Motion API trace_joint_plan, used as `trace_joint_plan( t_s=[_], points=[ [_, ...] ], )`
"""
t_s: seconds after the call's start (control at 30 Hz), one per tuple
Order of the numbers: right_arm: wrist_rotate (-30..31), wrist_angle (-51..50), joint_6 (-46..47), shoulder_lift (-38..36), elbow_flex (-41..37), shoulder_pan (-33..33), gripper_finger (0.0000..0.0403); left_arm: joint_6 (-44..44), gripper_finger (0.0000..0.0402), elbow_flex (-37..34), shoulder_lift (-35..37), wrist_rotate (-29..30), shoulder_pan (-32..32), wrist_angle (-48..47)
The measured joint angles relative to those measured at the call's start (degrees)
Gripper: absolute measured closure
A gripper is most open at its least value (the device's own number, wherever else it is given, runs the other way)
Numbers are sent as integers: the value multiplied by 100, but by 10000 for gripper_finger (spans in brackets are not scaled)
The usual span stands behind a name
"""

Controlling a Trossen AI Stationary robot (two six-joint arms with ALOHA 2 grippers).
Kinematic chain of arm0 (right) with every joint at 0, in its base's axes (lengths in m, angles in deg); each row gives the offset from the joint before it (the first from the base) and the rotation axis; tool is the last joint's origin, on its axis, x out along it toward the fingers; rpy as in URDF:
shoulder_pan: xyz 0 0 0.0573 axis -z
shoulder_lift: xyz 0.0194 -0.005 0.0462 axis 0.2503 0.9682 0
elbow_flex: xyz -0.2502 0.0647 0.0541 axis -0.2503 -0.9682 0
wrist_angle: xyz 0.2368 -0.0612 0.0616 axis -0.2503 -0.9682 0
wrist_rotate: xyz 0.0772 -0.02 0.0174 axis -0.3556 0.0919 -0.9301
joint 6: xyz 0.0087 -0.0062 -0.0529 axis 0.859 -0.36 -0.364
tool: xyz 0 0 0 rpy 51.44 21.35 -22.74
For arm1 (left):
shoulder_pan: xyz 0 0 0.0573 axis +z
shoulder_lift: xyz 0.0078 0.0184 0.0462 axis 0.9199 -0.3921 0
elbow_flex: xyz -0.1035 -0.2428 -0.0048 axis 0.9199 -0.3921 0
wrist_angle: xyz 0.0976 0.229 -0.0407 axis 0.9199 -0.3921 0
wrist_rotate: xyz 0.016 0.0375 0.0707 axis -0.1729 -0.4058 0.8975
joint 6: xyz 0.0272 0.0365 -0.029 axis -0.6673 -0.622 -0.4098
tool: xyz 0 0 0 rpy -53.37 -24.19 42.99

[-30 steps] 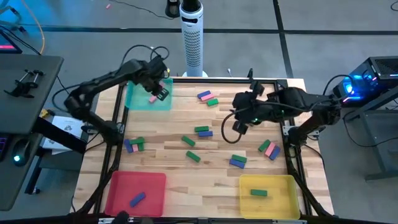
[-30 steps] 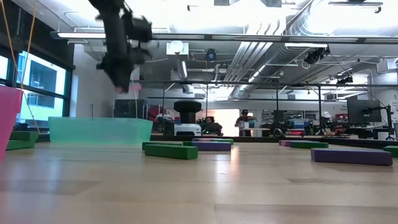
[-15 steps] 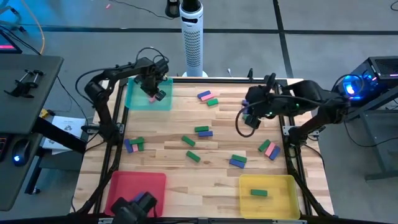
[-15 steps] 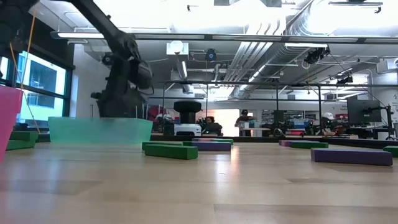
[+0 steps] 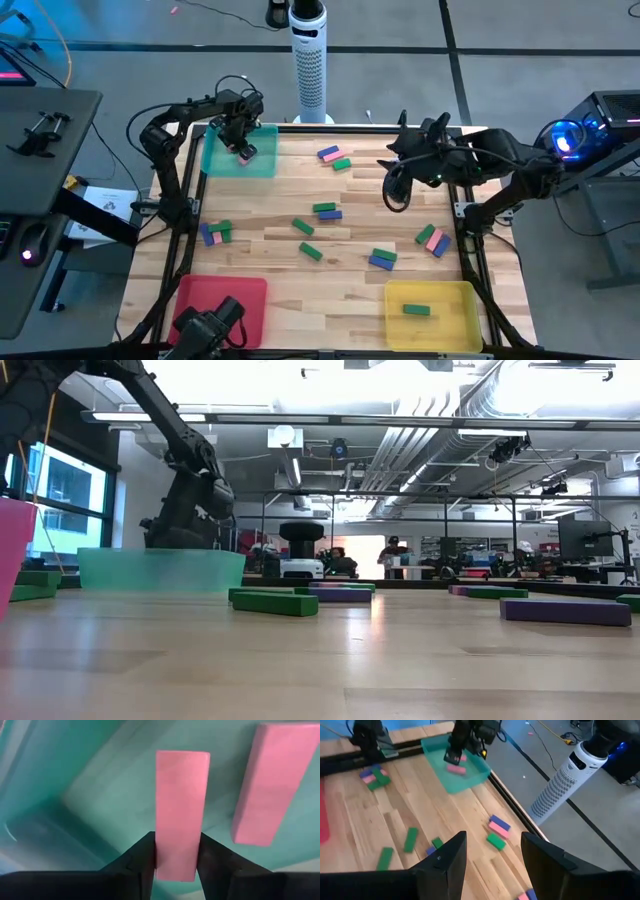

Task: Sort blocks
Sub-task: Put the pink block into the green bin, then put the green block into the yellow bin

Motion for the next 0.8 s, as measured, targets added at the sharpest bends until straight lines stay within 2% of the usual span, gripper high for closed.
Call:
trace_joint_plan(
  t_s=[0.1,0.3,0.37,0.6,0.67,0.8],
  points=[
    [0,176,2,4,0,0,234,-67,275,0,-1,-26,-2,67],
    [-2,304,2,7,0,0,234,-141,271,0,14,-765,-2,141],
    [-2,304,42,7,0,0,234,-153,270,-2,93,-812,-4,104],
    [-25,423,-187,7,-65,53,234,131,264,-4,1184,-1422,-48,97],
    [-262,515,-376,7,-185,133,234,356,264,-4,1650,-1641,-137,100],
    [-1415,819,-956,7,-795,458,234,799,264,-4,2626,-1897,-510,187]
  ],
)
